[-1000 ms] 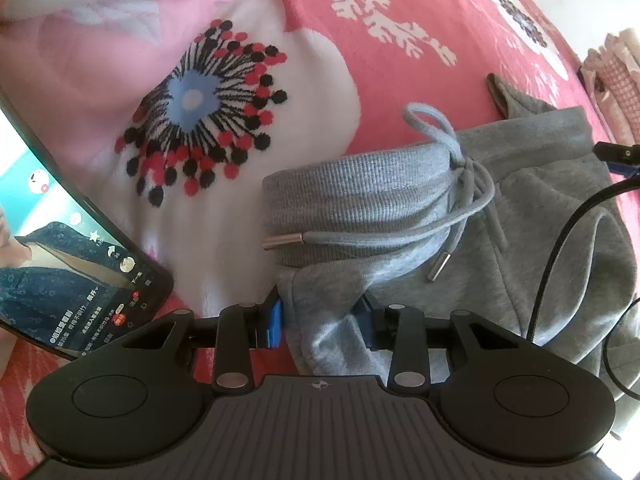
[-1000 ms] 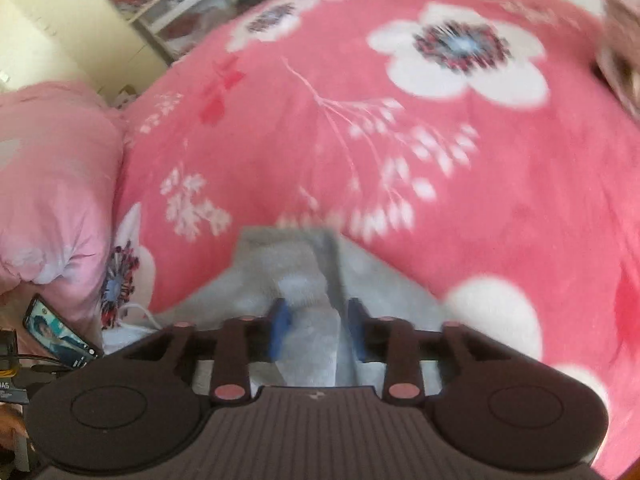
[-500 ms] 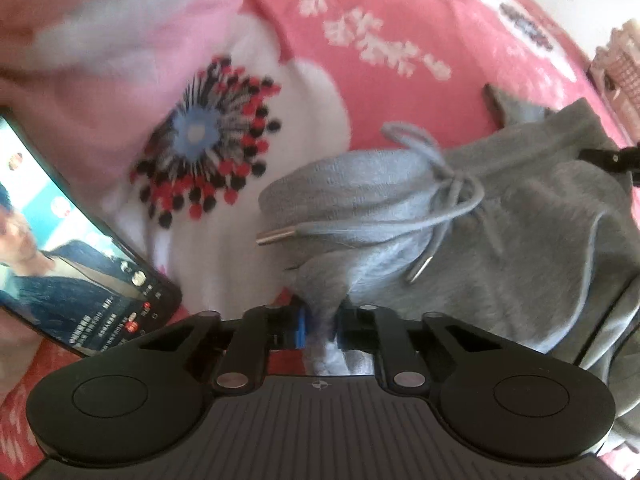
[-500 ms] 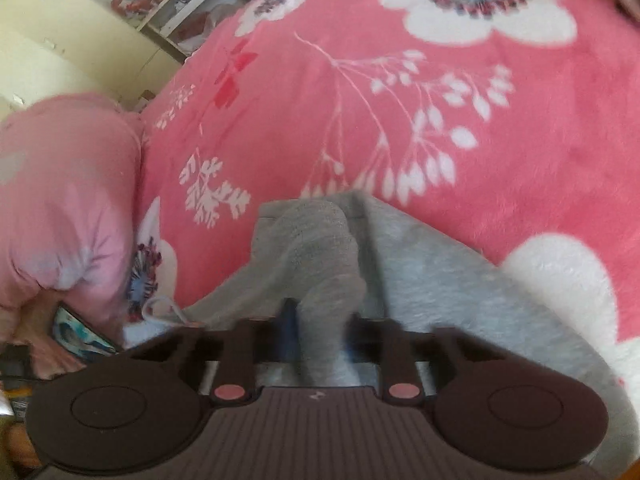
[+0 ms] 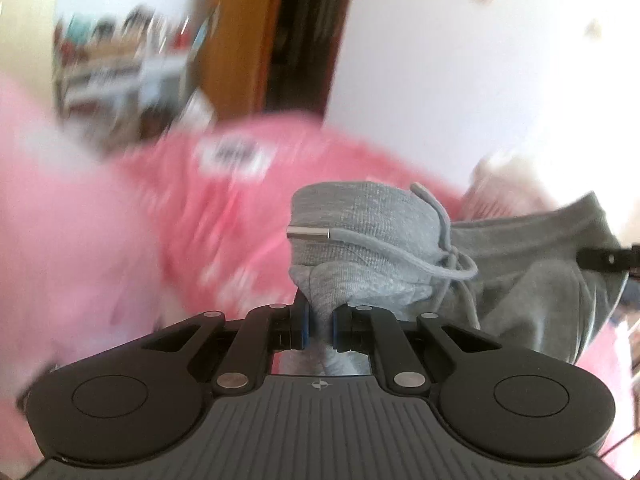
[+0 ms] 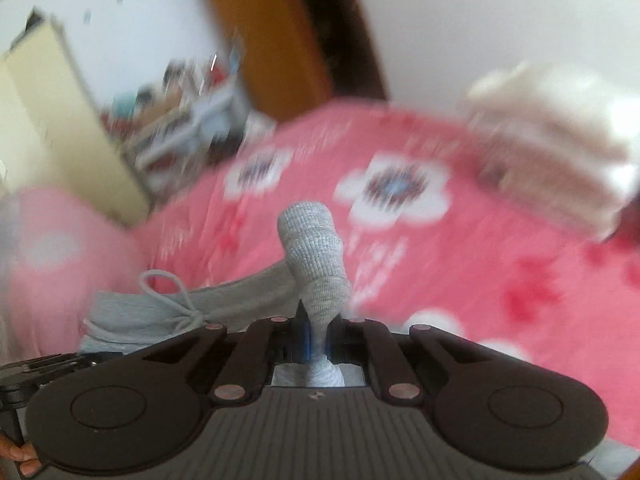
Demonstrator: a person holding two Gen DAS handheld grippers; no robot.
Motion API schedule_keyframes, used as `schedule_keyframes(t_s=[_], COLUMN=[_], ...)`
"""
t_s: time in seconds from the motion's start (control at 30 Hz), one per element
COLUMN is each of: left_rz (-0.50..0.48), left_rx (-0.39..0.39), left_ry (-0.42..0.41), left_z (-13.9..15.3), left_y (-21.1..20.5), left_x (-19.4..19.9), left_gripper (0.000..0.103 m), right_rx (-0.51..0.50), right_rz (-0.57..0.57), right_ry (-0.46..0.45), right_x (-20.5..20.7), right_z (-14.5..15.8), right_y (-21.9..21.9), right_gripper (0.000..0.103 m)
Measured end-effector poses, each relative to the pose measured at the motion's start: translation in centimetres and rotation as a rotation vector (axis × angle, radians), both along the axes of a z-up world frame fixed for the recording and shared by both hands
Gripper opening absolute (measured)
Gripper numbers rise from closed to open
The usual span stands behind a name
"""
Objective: Fold clothes
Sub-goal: 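Lift the sweatpants by the waistband with both grippers and shake them out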
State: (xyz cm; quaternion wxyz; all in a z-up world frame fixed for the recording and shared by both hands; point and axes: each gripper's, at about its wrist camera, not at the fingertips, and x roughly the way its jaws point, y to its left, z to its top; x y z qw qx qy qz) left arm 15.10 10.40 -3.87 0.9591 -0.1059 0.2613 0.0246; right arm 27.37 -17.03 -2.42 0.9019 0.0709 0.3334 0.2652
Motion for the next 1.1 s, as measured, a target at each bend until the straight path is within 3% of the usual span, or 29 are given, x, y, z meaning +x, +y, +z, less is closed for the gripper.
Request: schedule_keyframes(t_s=[0.2,0.33,0.53,0.63,0.83,1.1], left_rz=[-0.117,-0.197,-0.273,-0.293,-0.304,-0.292], left_rx=[0.020,0.086,0.085,0.086,0.105,0.123], left_ry=[-0.353,-0.616,-0.841,-0.925,-1.056,-1.145], left_z=[11.3,19.9,31.2,35.5,41.8,45.1], left_y=[-3.2,-5.1,-6.6,-7.1,-7.4,-7.2], left_x=[-2.7,-5.9,-9.5,-11.1,-14.5,-18.1], left_gripper=[0.008,0.008,0.008,0.008,0.008,0.008], right_rx=[0.046,0.063,0.099,0.108,0.105,0.106], right_rz=[-0.151,-0.227,-0.308,-0.336,-0.350,-0.304], right_ry=[-0.348,-0.623,-0.926,-1.033,-1.152,-1.268], right_x=[-7.2,-13.5,-21.8,-25.0,-29.9,-33.9], right_z=[12.2,21.4,33.3,38.3,44.9,47.6], right_y=[-4.6,-7.0,-10.1,-11.1,-11.7,-11.3], right_gripper=[0.007,0.007,0.007,0.007,0.007,0.007])
